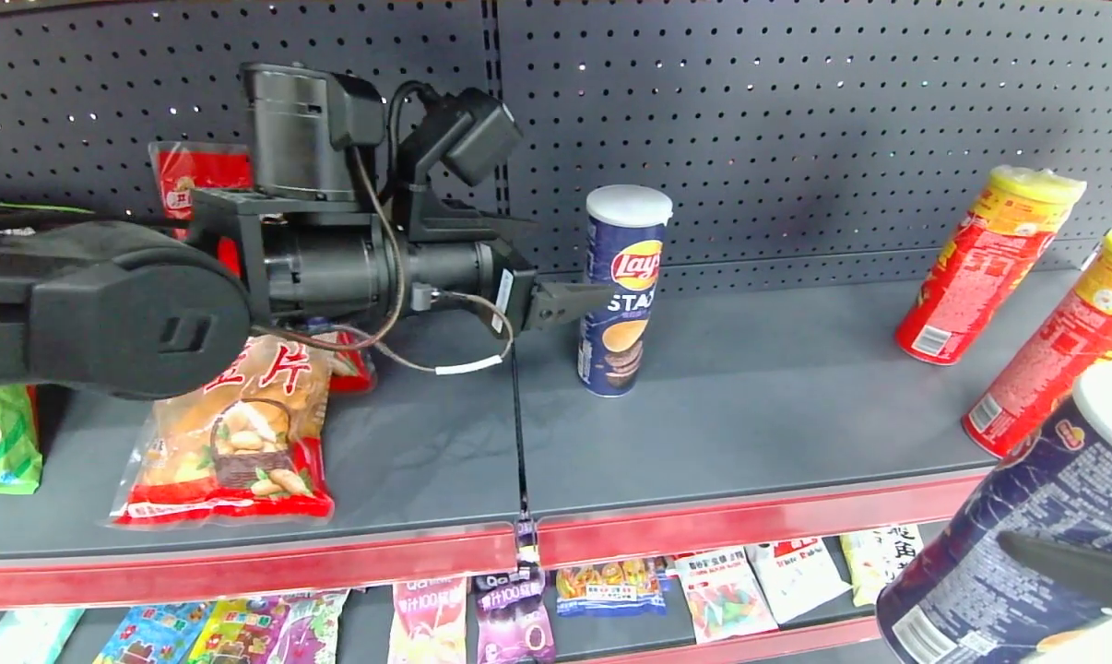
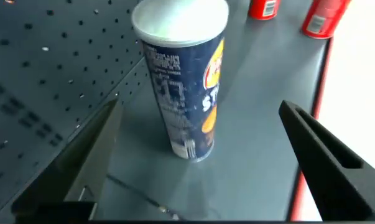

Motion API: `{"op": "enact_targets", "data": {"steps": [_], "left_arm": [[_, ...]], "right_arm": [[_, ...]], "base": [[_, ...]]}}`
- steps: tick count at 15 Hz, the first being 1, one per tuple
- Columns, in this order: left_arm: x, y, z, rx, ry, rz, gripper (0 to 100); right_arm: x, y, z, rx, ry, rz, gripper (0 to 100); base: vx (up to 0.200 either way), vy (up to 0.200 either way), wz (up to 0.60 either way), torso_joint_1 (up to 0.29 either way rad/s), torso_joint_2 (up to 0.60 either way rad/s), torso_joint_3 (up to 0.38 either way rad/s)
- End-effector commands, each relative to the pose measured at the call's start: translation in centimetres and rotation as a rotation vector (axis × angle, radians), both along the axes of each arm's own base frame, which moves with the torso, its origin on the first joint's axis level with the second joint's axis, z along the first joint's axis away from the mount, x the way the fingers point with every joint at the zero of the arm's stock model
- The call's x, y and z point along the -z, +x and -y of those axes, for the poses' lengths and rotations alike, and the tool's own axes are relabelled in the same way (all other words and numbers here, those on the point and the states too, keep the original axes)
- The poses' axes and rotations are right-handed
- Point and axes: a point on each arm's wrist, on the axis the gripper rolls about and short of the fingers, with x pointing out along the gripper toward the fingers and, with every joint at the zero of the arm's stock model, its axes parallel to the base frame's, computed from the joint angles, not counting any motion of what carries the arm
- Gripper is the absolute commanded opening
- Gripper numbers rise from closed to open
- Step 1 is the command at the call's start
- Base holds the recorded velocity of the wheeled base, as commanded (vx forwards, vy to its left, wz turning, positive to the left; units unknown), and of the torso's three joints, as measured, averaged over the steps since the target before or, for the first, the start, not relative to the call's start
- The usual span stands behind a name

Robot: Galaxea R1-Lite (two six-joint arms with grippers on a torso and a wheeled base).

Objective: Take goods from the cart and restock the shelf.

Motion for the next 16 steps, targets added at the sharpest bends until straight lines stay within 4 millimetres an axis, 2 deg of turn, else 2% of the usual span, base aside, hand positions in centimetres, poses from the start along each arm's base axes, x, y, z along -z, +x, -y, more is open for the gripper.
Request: {"op": "enact_targets", "data": {"steps": [1, 7, 16], "left_arm": [[1.6, 1.7, 1.0, -0.001, 0.020, -0.025, 100], [1.5, 4.3, 2.8, -0.008, 0.001, 0.009, 100], [2.0, 6.0, 4.7, -0.008, -0.009, 0.025, 100]], "right_arm": [[0.0, 0.0, 0.0, -0.001, -0.001, -0.001, 0], [0.3, 0.0, 0.0, 0.004, 0.004, -0.015, 0], [0.2, -0.1, 0.1, 0.007, 0.005, -0.010, 0]], "base": [[0.000, 0.000, 0.00, 0.000, 0.00, 0.000], [0.000, 0.000, 0.00, 0.000, 0.00, 0.000], [0.000, 0.000, 0.00, 0.000, 0.00, 0.000]]}}
